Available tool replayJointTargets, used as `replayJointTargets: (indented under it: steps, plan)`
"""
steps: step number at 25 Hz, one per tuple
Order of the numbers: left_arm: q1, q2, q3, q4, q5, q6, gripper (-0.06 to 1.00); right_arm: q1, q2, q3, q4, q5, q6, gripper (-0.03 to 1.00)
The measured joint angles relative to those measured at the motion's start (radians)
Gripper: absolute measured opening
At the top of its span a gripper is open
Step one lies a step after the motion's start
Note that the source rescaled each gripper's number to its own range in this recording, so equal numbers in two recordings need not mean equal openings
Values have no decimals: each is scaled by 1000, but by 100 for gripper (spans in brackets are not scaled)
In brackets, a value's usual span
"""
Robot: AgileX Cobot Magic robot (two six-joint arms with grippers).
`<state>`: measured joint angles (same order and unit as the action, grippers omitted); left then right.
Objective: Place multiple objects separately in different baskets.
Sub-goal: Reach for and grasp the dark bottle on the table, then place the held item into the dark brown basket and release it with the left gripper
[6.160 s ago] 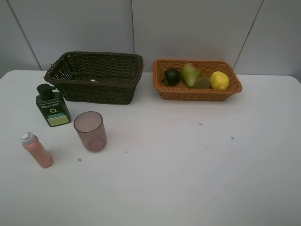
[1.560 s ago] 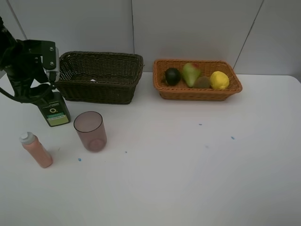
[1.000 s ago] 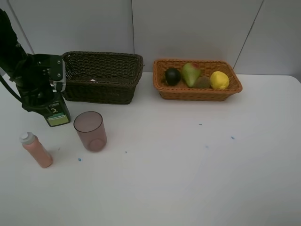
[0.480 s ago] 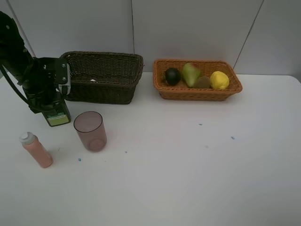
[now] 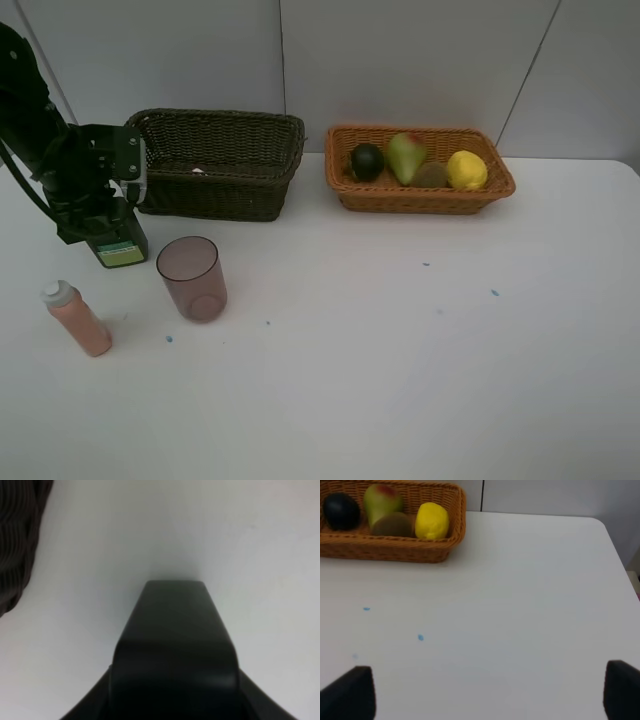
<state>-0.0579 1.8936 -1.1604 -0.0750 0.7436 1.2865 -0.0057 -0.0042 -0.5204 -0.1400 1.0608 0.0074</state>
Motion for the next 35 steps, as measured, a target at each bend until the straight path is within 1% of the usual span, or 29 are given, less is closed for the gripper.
replayJointTargets:
  steps: [11,16,19,22,28,31,35]
  plan:
    - [0,-192,-8,0,72,0,49,0,0,0,0,0,0,100]
    - [0,-261,-80,-6,103,0,49,0,0,0,0,0,0,100]
    - [0,-268,-146,-24,117,0,49,0,0,0,0,0,0,100]
    - [0,-268,-203,-49,92,0,49,0,0,0,0,0,0,100]
    - [0,-216,-276,-86,-28,0,49,0,0,0,0,0,0,100]
    - [0,-144,-315,-116,-54,0,49,0,0,0,0,0,0,100]
    - [-1,-29,-375,-143,-61,-6,49,0,0,0,0,0,0,100]
